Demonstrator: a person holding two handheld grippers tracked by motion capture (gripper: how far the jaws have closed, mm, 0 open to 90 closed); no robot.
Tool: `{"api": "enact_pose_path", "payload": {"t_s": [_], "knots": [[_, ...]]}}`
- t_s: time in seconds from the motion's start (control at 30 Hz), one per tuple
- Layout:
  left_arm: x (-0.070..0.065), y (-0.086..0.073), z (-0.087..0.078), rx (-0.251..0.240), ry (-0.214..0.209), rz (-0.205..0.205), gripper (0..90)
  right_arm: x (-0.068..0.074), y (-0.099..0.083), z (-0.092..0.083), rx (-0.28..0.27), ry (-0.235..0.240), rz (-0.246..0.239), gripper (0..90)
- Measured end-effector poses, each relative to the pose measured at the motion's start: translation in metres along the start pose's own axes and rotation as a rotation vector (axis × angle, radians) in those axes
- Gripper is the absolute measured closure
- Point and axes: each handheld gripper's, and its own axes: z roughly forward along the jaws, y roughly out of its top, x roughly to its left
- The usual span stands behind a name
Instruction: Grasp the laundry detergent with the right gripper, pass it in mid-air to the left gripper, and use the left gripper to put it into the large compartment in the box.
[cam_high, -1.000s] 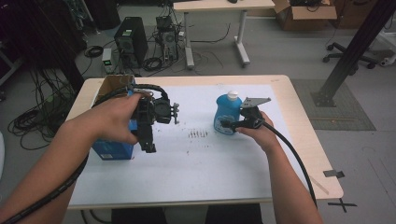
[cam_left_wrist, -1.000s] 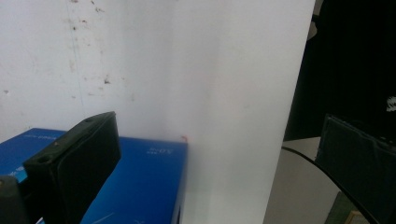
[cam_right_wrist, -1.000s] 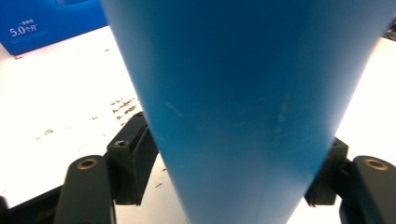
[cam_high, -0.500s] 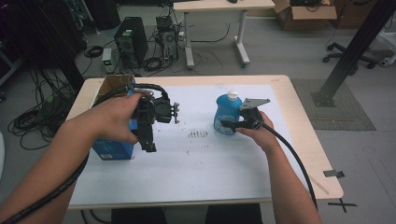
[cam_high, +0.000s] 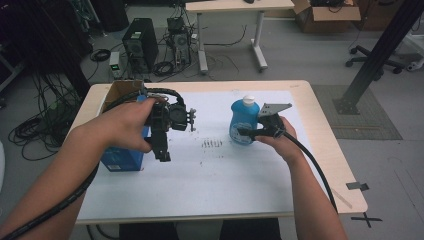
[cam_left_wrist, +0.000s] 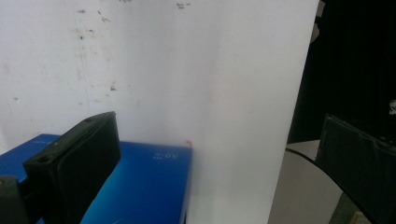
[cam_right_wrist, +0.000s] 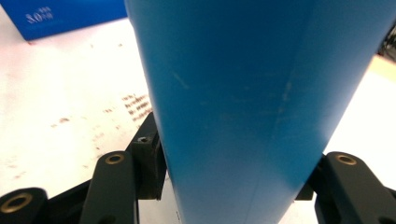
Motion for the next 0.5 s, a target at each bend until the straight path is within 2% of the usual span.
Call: {"api": "enact_pose_path", "payload": {"t_s": [0.23, 0.3, 0.5], "knots": [[0.001, 0.005, -0.004, 0.0, 0.006, 0.006, 0.2, 0.008, 0.02, -0.021, -0.021, 0.025, -0.053, 45.2], [0.002, 0.007, -0.005, 0.005, 0.007, 0.009, 0.2, 0.014, 0.029, -0.031, -0.016, 0.055, -0.066, 45.2], [0.004, 0.009, -0.009, 0.004, 0.01, 0.008, 0.2, 0.031, 0.047, -0.045, -0.012, 0.101, -0.112, 45.2]]}}
